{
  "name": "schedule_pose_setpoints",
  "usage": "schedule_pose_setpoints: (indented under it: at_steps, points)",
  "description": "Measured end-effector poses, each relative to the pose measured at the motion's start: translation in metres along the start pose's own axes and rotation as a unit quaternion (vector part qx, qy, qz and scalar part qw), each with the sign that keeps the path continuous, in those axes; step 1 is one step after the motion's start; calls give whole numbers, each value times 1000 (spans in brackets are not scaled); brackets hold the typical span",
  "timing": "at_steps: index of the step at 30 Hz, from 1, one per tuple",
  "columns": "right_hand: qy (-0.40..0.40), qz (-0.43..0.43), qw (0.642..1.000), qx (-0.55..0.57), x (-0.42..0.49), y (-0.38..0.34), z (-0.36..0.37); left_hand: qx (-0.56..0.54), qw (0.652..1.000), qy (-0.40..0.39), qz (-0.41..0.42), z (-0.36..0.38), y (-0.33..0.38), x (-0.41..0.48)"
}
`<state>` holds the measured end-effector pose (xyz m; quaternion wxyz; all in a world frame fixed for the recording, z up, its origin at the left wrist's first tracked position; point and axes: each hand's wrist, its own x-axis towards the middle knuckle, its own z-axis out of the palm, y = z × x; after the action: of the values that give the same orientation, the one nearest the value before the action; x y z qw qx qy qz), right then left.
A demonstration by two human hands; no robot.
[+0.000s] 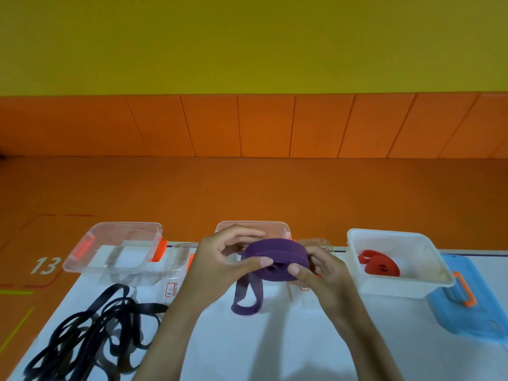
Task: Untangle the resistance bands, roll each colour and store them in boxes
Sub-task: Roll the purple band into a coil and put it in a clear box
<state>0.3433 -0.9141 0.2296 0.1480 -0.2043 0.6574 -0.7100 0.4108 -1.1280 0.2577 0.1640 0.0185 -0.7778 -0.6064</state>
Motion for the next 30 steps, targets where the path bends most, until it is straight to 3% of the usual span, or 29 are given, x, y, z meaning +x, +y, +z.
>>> schedule_pose_setpoints:
  at_steps: [4,6,10,15,19,21,25,30]
  points:
    - [18,10,996,81,-1,5,4,13,998,-26,-53,-8,-3,-3]
    - [-15,39,995,87,-3,8,2,5,997,-37,-60,-13,-3,-5]
    - [-92,42,994,-48,-3,8,-6,12,999,-27,-31,-10,0,-5]
    - [-24,-17,999,-26,-4,0,-8,-4,999,-25,-42,-3,-2,-7]
    - [0,-2,1000,26,-7,0,-6,-34,998,-43,-44,-9,1,-6]
    - [-17,13,999,26,-9,3,-5,-16,997,-58,-42,-15,2,-5]
    - [-83,29,993,-82,-7,7,-5,10,998,-60,-21,-13,3,-6]
    - [-23,29,999,23,-7,9,-1,-25,997,-56,-40,-7,-1,-4]
